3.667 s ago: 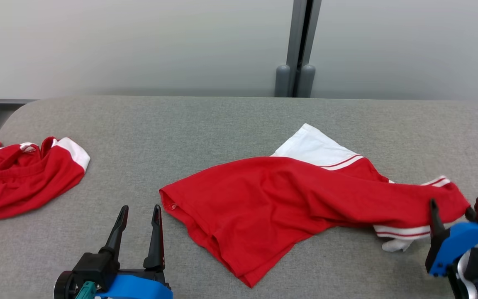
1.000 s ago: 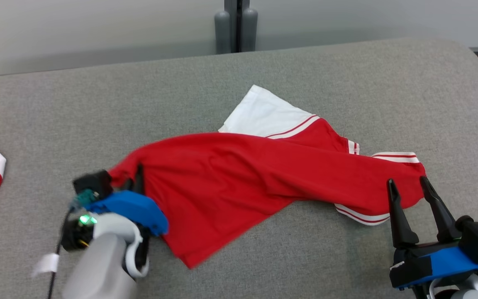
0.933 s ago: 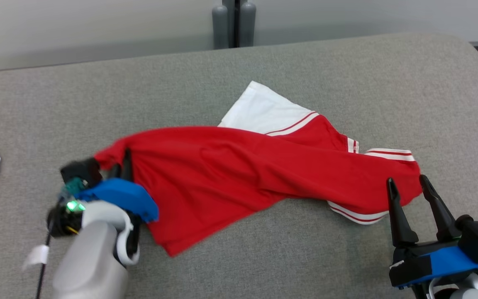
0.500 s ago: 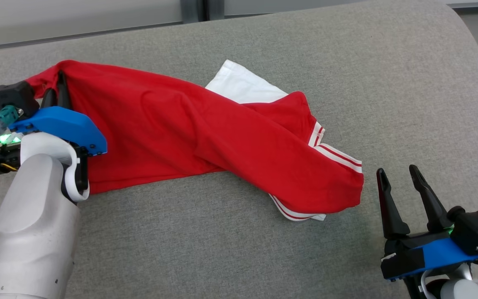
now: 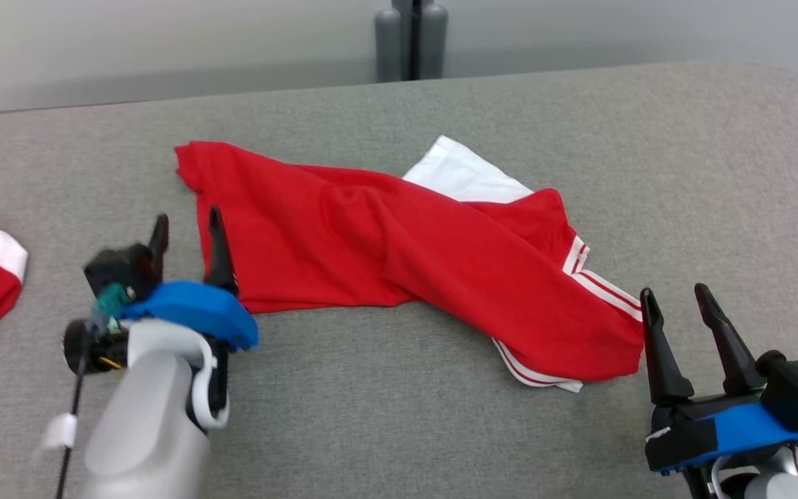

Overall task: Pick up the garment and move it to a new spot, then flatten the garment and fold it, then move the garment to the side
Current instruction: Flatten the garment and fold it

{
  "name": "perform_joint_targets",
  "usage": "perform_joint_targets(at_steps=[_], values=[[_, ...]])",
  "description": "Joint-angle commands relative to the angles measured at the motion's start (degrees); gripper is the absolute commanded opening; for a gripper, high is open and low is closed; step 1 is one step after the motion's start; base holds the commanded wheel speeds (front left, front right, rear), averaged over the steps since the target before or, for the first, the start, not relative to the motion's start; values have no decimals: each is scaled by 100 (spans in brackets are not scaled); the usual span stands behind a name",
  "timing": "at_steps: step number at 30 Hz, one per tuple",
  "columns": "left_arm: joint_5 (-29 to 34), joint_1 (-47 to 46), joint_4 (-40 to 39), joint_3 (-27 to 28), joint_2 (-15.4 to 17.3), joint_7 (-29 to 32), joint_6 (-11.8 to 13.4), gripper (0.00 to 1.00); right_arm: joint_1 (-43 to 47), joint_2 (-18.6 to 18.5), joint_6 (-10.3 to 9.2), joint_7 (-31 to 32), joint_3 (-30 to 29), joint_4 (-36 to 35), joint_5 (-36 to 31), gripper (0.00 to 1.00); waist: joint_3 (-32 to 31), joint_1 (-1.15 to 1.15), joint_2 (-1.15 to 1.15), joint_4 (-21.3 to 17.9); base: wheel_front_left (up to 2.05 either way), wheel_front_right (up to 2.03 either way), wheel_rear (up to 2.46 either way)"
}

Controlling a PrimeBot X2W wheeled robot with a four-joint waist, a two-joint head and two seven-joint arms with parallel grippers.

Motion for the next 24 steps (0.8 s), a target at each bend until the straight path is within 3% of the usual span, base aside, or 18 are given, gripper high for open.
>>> perform_joint_targets(at_steps=[1,7,14,18,24], values=[[18,207,-154,-49,-20,-65,-11,100,84,-16,1,33,4,-16,12,100,-50,1,-1,44,0,0,0],[132,1196,-1319,-77,-35,-222,-119,100,210,-15,1,88,-98,53,36,100,-359,1,-1,288,0,0,0],[554,2445,-2870,184,11,-240,-479,100,319,-14,2,169,-274,101,29,100,-706,1,-1,469,0,0,0],[780,2994,-3188,339,-2,-241,-666,100,402,-16,1,223,-344,140,24,100,-904,1,-1,535,0,0,0],[964,3549,-3293,637,-28,-242,-694,100,547,-16,2,335,-400,187,48,100,-1138,1,-1,581,0,0,0]])
